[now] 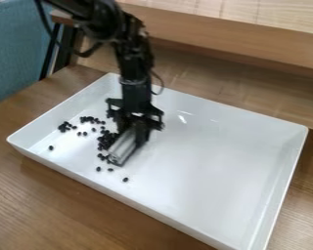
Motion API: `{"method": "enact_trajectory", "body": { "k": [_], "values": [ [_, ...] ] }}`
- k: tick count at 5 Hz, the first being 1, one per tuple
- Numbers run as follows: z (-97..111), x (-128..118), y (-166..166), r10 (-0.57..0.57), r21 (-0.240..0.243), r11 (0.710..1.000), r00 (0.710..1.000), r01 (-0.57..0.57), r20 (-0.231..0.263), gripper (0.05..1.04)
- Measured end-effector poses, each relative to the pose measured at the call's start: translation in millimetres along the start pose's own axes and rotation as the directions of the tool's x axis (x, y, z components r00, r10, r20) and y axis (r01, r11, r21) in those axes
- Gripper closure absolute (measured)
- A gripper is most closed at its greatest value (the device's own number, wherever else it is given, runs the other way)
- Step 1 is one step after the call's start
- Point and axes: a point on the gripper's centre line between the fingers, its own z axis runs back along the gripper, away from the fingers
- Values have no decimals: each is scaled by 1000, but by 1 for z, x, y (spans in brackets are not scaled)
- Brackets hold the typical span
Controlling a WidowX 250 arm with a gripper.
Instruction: Sweep into pile
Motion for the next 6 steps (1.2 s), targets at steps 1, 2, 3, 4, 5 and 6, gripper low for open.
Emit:
{"method": "enact_trajectory", "body": {
  "k": [1, 2, 3, 4, 5, 6],
  "values": [
    [0, 3, 24, 32, -8, 999, 999, -32, 7, 685],
    [-1, 6, 38, 46, -9, 999, 999, -46, -1, 685],
    [0, 8, 52, 69, -8, 998, 998, -69, 3, 685],
    [-1, 8, 56, 70, -6, 998, 998, -70, -7, 685],
    [-1, 7, 65, 74, -7, 997, 997, -74, -19, 619],
    [-1, 5, 58, 71, -57, 996, 997, -73, -29, 378]
  ]
}}
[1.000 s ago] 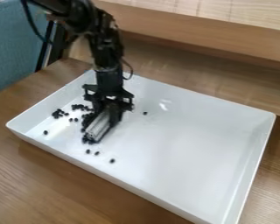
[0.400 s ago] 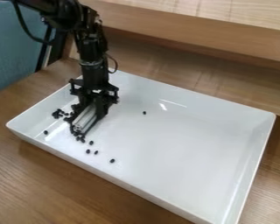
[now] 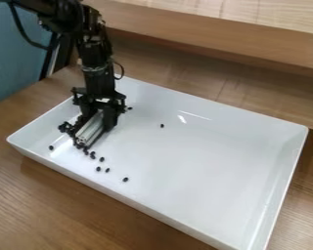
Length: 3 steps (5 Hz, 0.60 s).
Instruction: Sweep into pile
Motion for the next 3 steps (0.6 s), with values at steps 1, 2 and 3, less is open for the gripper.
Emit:
{"method": "enact_trajectory", "body": {
  "k": [1, 2, 3],
  "values": [
    [5, -4, -4, 10, -48, 999, 1000, -10, 10, 156],
    [9, -10, -3, 37, -95, 995, 999, -37, 1, 89],
    [12, -10, -5, 47, -113, 992, 999, -48, -8, 87]
  ]
}}
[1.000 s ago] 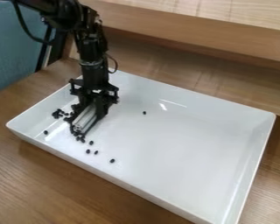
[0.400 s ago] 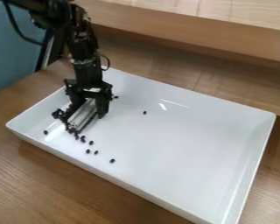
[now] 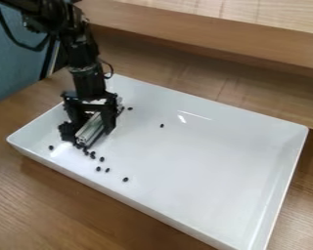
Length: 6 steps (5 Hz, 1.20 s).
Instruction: Sweep into pile
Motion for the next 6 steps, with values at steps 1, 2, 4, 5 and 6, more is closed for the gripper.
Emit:
{"method": "enact_trajectory", "body": {
  "k": [1, 2, 4, 5, 6],
  "values": [
    [6, 0, -4, 5, -20, 1000, 1000, -5, 6, 85],
    [38, 4, -10, 0, -23, 1000, 997, 2, 82, 85],
    [67, 5, -21, 3, -14, 1000, 993, -1, 116, 85],
    [68, 6, -48, -65, 4, 998, 993, 65, 102, 85],
    [66, 7, -69, -123, 14, 992, 988, 122, 94, 85]
  ]
}}
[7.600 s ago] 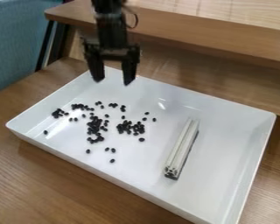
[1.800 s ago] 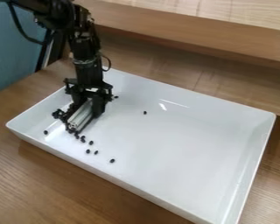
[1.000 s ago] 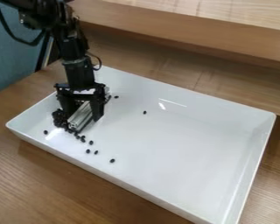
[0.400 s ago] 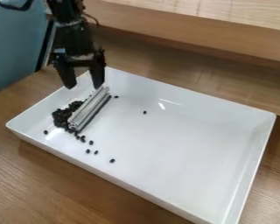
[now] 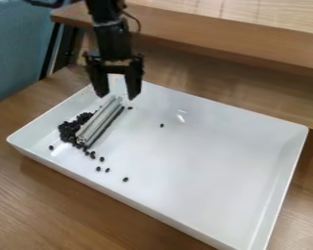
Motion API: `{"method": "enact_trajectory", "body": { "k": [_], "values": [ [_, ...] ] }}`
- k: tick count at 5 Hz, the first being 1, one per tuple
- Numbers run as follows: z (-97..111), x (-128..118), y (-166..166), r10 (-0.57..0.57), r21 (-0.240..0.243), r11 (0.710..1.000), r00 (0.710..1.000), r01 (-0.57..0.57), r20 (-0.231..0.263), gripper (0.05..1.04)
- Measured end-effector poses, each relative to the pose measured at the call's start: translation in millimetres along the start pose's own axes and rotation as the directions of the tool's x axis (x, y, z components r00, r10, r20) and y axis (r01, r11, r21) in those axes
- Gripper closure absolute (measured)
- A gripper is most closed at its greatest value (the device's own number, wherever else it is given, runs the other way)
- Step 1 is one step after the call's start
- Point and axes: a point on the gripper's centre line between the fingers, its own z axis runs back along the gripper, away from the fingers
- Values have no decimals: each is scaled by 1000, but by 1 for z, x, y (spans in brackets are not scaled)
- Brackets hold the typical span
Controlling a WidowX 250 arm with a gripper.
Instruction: Sweep into pile
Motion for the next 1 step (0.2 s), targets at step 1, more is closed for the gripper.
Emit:
{"method": "enact_trajectory", "body": {
  "k": [1],
  "values": [
    [13, 2, -20, -59, 5, 998, 998, 58, 33, 85]
  ]
}}
